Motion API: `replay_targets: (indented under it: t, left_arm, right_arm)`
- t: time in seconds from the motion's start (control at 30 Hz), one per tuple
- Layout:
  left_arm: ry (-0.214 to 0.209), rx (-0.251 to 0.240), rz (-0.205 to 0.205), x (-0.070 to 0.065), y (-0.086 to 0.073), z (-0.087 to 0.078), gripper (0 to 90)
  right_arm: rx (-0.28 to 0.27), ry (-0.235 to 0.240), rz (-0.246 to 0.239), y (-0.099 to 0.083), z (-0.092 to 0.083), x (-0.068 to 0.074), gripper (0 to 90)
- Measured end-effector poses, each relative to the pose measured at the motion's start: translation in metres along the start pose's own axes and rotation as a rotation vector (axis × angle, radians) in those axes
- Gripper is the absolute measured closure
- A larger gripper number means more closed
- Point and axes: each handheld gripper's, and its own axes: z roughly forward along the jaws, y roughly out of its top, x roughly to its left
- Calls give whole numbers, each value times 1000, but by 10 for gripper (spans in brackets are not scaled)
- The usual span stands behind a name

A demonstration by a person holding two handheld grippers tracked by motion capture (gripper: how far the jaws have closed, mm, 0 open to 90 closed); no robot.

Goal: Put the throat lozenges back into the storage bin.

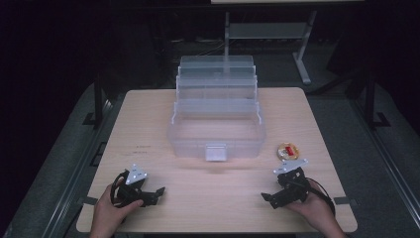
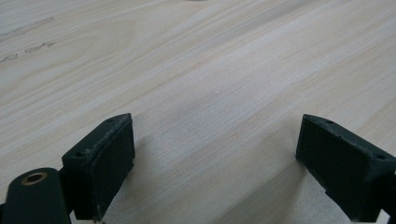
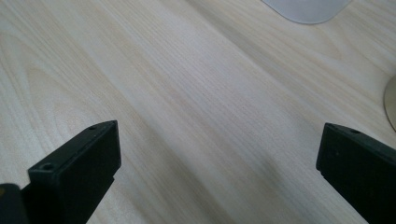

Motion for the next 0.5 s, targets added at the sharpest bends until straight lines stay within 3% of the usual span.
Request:
replay_targets:
  t: [0.5]
  left_arm:
    - [0,0,0,0,0,0,107]
  right_arm:
    - [9,-7,2,4,-8,-10,0]
